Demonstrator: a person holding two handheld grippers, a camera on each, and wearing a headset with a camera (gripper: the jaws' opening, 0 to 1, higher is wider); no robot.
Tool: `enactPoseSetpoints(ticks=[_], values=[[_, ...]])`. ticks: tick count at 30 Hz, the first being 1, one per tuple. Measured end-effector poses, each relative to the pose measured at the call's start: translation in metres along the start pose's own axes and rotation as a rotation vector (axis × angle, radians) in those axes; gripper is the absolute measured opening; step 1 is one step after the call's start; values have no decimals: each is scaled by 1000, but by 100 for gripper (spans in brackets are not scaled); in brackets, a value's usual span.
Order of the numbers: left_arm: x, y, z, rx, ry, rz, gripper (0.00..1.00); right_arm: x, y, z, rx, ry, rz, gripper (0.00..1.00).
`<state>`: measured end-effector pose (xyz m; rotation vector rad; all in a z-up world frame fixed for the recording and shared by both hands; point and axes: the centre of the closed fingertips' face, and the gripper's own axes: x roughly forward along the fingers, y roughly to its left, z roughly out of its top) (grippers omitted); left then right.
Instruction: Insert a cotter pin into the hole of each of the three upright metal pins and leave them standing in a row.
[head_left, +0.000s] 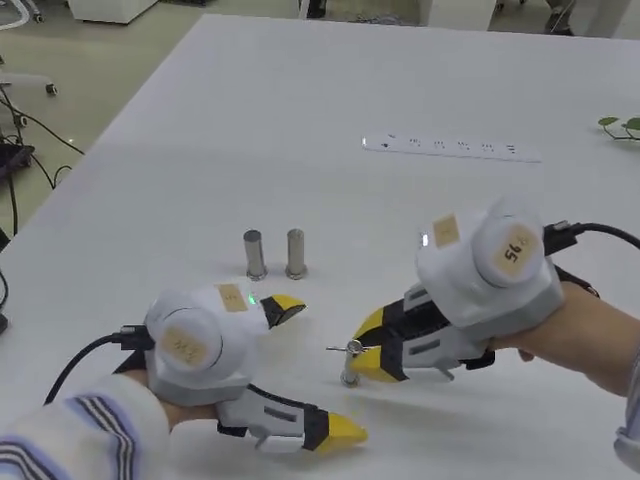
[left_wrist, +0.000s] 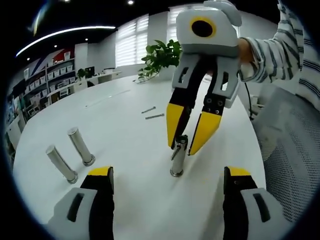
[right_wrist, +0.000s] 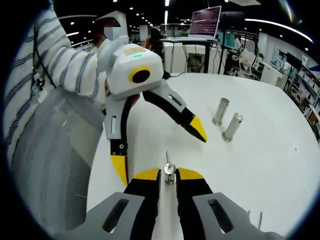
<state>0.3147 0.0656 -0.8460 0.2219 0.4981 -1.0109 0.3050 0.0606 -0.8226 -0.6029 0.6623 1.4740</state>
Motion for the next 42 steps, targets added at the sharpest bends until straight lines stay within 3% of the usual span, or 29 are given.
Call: enactPoseSetpoints(ticks=[5,11,17,20,26,34,42], values=[[-10,6,-5,-21,9,30,99,4,-2,-1,-18,12,6,13],[-21,12,-12,-98,-3,61,100,7,-3,-4,-39,36,11,12],[-31,16,-20,-109,9,89,99,7,-2,-4,-20,30,13,12],[-37,24,-25,-135,16,121,99,7,-2,-4,-35,35,9,11],[-48,32,-25,-149,0,148,99,8,-5,-2,-67,38,-3,10],[-53,34,-26,-153,2,160,99,5,-31,7,-39,4,-32,10],[-54,38,-25,-158,-2,170,99,7,-58,1,-35,28,-67,10]])
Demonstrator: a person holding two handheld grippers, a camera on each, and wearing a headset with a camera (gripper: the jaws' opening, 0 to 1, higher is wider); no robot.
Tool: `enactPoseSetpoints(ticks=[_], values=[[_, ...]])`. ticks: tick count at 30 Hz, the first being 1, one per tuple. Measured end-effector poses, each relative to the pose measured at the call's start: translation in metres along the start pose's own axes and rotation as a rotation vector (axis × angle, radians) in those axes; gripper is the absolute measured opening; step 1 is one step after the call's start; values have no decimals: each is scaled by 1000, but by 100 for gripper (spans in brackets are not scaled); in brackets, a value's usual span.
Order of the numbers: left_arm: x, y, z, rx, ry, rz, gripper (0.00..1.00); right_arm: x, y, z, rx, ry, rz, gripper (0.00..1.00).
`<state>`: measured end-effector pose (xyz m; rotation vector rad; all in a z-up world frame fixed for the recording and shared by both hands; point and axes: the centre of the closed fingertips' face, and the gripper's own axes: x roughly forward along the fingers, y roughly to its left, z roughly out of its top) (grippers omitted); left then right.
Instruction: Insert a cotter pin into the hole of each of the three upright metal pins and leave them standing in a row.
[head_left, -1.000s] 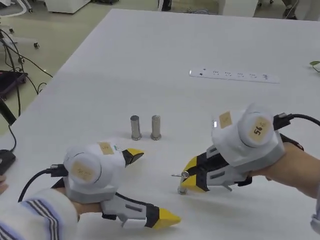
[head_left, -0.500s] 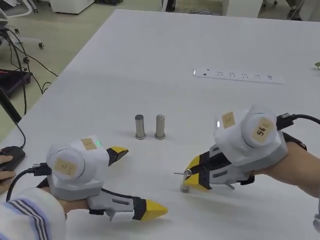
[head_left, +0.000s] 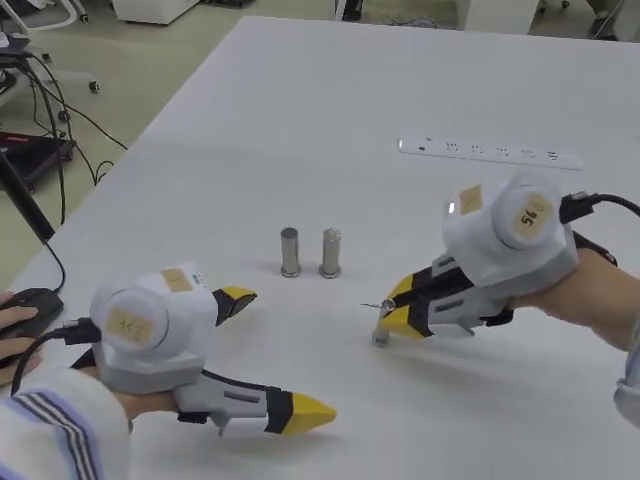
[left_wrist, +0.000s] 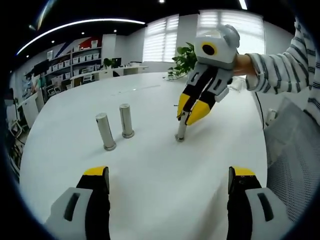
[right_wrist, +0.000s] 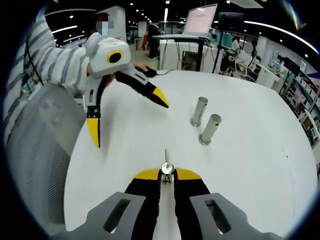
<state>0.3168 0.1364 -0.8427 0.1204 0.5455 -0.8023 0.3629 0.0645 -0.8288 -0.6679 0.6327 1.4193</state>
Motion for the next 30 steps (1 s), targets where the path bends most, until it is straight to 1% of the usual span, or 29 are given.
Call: enactPoseSetpoints(ticks=[2,3,5,7,13,17,19,23,25,27,30], values=[[0,0,0,-3,2,-2,99,0,-7,-2,22,-6,-4,10],[1,0,-1,-6,4,-3,99,0,-9,-1,20,-15,0,10],[1,-1,0,-17,0,-6,99,-1,-10,-1,18,-15,6,10],[2,0,2,-20,-6,-3,99,-1,-10,-1,8,-13,11,10],[3,1,9,-25,-25,-5,97,-2,-7,1,12,-21,24,10],[4,1,10,-27,-13,1,98,-1,-6,3,20,-28,24,11],[4,1,11,-27,-15,1,98,-1,-5,3,23,-33,29,11],[3,2,13,-30,-19,3,98,-4,-5,9,45,-60,30,11],[3,2,12,-34,-15,6,98,-4,-5,10,43,-61,28,14],[1,4,13,-35,-19,10,98,-6,-6,9,35,-56,19,18],[-1,4,15,-48,-21,14,98,-12,-5,11,44,-67,11,20]])
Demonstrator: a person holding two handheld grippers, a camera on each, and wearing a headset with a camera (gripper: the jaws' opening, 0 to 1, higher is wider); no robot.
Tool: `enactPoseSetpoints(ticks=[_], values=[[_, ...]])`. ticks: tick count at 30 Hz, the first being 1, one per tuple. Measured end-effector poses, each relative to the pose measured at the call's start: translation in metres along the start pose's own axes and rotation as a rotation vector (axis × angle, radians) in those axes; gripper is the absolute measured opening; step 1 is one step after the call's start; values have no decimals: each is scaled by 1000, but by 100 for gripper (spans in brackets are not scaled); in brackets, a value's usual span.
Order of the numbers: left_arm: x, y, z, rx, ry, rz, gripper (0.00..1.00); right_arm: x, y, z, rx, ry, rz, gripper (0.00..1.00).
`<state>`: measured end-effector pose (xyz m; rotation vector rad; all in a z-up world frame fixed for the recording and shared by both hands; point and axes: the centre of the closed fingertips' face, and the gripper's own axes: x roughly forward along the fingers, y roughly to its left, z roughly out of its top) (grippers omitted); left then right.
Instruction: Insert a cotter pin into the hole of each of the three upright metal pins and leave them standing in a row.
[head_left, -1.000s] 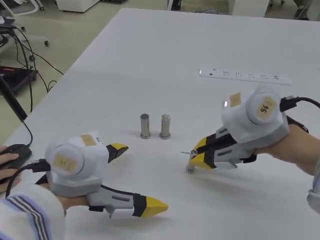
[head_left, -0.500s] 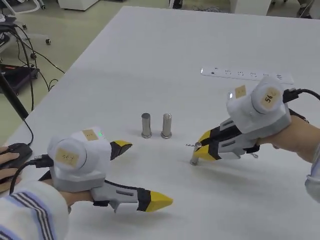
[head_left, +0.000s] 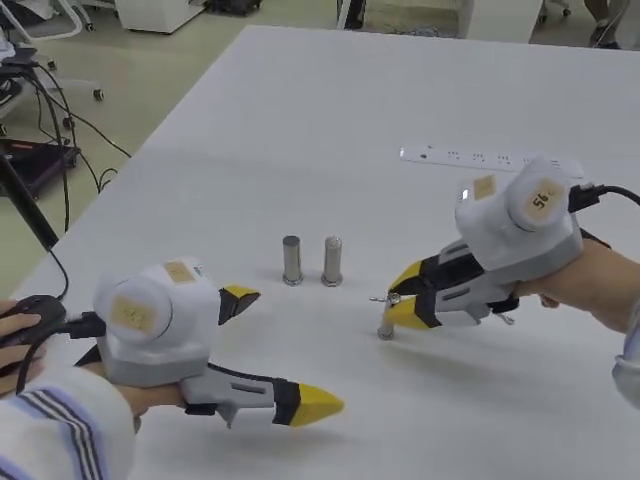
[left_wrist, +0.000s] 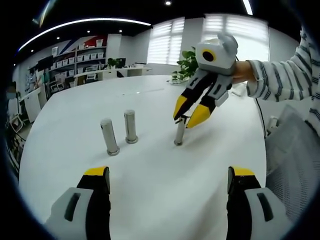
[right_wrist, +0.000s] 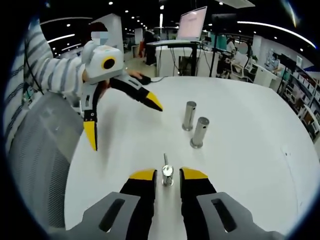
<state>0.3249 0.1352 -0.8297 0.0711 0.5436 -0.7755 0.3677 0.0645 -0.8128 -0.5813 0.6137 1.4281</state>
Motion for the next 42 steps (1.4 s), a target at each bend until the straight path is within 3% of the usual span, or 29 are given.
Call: enactPoseSetpoints(ticks=[2,7,10,17,18,21,29,32,34,39,42], values=[[0,2,0,-3,9,5,99,-5,1,2,2,-11,-4,23],[-3,11,9,-10,-17,27,98,-20,2,9,27,-60,-28,33],[-3,14,12,-16,-20,34,98,-30,4,6,38,-60,-52,39],[-5,15,13,-40,-15,27,97,-55,13,2,114,-125,-121,52],[-6,12,13,-57,-17,12,96,-60,12,1,139,-141,-155,52],[-7,9,11,-76,-5,7,96,-71,14,-4,221,-185,-187,54],[-13,8,8,-77,11,10,97,-91,17,-29,336,-218,-277,70],[-13,7,7,-81,19,8,97,-92,19,-37,416,-246,-281,74],[-14,7,6,-104,26,6,96,-94,21,-42,432,-255,-290,79],[-14,9,7,-111,28,8,96,-97,28,-54,458,-229,-312,86],[-14,11,11,-105,17,7,93,-99,31,-60,522,-236,-330,93]])
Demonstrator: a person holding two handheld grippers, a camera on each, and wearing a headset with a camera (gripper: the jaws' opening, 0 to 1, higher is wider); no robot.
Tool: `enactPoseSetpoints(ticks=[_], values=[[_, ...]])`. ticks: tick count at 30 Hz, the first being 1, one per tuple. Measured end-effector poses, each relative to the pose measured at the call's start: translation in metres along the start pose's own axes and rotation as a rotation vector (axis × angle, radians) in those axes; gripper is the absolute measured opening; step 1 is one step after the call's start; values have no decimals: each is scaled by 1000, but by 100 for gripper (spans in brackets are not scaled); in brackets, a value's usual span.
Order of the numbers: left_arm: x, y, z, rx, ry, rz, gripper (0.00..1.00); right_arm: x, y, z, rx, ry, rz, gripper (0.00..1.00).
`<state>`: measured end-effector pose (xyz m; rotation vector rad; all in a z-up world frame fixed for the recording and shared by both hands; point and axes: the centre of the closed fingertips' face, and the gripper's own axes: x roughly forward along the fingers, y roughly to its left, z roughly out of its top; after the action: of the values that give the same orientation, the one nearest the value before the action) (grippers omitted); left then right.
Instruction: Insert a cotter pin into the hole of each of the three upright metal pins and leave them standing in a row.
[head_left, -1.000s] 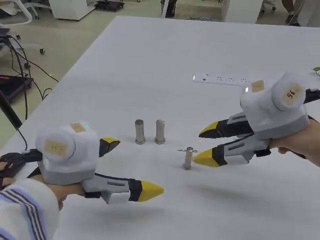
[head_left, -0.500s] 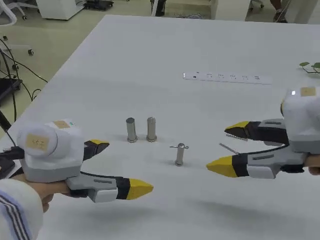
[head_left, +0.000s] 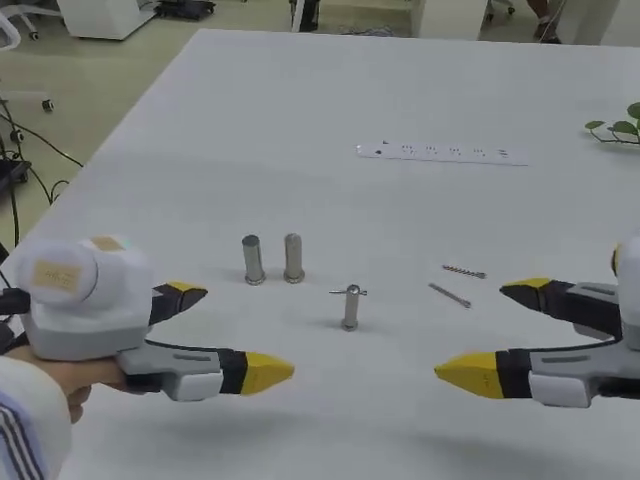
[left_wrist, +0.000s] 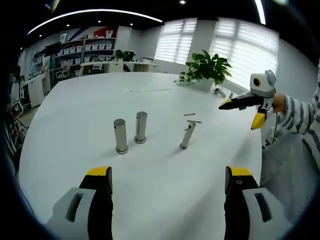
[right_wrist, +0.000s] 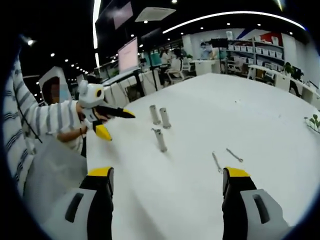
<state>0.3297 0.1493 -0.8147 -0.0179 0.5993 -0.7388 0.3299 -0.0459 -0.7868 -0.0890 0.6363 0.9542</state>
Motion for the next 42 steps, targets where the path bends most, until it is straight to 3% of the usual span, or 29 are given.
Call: enactPoseSetpoints(ticks=[6,11,15,19,24,34,37,42], values=[[2,8,12,-6,-28,15,91,-5,0,-15,42,37,-23,100],[7,18,14,-2,-8,43,88,-8,2,-23,74,52,-23,100],[10,25,15,-47,5,48,82,-9,5,-28,85,55,-25,100],[14,35,18,-43,6,80,81,-11,5,-33,57,89,-52,100],[21,45,24,-88,-15,100,79,-14,6,-32,73,68,-65,100],[31,71,31,-56,-23,196,74,-18,7,-41,100,73,-74,99],[32,80,32,-16,-6,240,72,-20,6,-43,109,75,-79,99],[38,80,36,-22,-16,226,63,-23,4,-44,118,71,-87,99]])
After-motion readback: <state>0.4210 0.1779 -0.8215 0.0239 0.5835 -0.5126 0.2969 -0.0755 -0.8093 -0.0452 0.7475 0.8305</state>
